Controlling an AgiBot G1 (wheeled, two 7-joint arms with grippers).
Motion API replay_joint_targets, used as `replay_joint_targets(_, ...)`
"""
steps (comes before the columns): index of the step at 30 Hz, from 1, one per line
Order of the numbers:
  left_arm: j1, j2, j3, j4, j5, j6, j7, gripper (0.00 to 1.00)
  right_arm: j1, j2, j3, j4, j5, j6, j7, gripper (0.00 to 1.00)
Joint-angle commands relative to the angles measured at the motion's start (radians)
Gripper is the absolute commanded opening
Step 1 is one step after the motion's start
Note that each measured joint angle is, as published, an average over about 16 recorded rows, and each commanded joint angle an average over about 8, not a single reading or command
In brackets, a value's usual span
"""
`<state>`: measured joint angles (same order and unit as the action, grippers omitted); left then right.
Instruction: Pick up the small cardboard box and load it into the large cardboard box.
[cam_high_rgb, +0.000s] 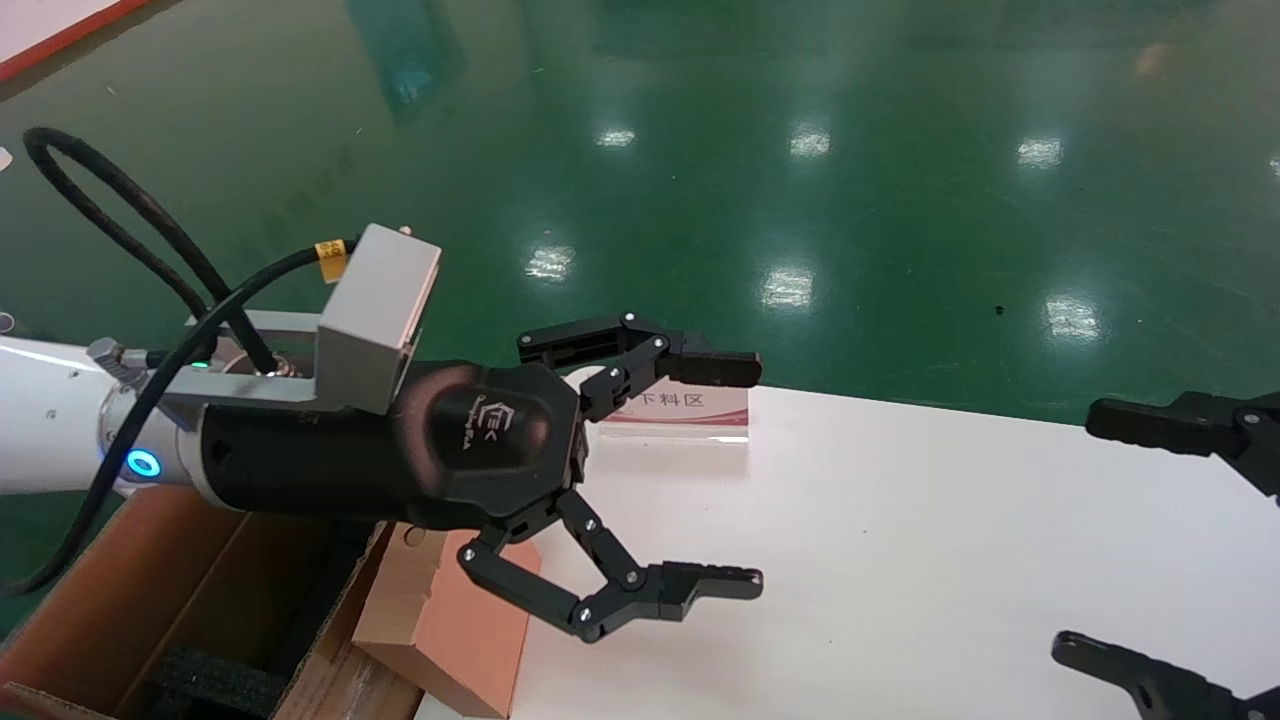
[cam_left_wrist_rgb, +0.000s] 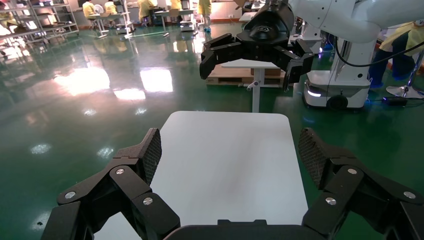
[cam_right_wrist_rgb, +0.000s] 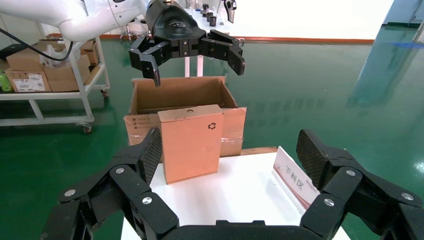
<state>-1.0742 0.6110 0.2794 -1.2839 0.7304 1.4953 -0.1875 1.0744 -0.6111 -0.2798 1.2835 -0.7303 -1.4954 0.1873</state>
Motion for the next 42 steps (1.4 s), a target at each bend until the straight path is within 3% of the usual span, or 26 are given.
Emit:
replay_joint_targets(1,0.0,0.0,0.0,0.0,0.0,0.0,0.0,1.0,0.0,0.0,0.0,0.0,0.0,0.0,0.0,1.0)
replay_joint_targets(17,0.0,-0.001,0.0,0.0,0.003,-0.002,0.0,1.0,0.0,0.0,0.0,0.0,0.0,0.0,0.0,1.0)
replay_joint_targets(26,-0.036,-0.025,0.038,-0.047,0.117,-0.043,-0.05,1.0,0.0,0.0,-0.001,-0.001,0.0,0.0,-0.001,1.0)
replay_joint_targets(32,-0.158,-0.037,0.126,-0.068,0.319,-0.041,-0.191,1.0,0.001,0.0,-0.001,-0.001,0.001,0.0,-0.001,1.0)
replay_joint_targets(42,-0.488,0.041,0.366,-0.07,0.677,0.074,-0.585,1.0,0.001,0.0,-0.002,-0.001,0.001,0.0,-0.001,1.0)
